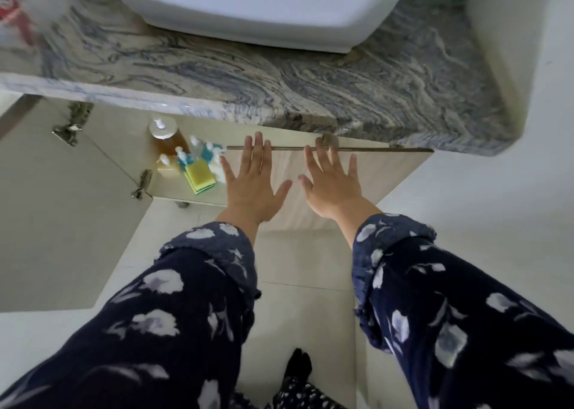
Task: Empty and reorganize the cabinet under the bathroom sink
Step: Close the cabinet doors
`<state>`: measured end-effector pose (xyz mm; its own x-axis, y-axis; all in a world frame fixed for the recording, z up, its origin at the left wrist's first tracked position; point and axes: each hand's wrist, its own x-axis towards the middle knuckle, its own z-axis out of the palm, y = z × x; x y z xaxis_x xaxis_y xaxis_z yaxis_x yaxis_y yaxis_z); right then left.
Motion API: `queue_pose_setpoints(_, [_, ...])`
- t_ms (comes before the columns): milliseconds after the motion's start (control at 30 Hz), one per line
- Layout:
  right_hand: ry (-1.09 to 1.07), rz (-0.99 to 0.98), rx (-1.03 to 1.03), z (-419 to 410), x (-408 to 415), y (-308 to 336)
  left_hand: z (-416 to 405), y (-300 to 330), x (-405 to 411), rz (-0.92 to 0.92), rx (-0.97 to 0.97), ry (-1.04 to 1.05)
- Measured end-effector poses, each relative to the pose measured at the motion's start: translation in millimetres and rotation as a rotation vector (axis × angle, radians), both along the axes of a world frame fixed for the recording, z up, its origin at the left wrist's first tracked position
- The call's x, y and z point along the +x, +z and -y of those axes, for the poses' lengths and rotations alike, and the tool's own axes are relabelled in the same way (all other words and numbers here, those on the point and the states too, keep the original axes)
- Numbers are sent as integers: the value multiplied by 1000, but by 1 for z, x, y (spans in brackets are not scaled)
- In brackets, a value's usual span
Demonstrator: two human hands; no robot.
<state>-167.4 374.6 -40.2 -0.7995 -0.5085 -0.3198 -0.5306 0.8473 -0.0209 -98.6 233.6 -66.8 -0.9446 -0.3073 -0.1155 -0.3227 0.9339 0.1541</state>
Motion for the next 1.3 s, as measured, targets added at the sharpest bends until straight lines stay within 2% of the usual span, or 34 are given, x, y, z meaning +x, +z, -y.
queue_pose_setpoints(300, [-65,35,38,20,-21,0,17,5,-34,128,-101,-40])
queue_pose_setpoints(467, [-112,51,25,29,-25,-2,27,15,-45,220,-90,-81])
queue_pose_setpoints(633, [-109,68,64,28,-21,6,40,24,-23,147,-17,-123])
queue_pose_setpoints(767, [-28,31,62,41,0,16,60,34,16,181,22,-40])
queue_pose_setpoints(900, [111,98,31,80,36,28,87,52,64,209,58,79])
queue_pose_setpoints(1100, [387,146,48,168,99,42,147,70,159,220,111,355])
queue_pose_setpoints(1300, [609,162,36,271,168,43,227,75,246,222,49,593])
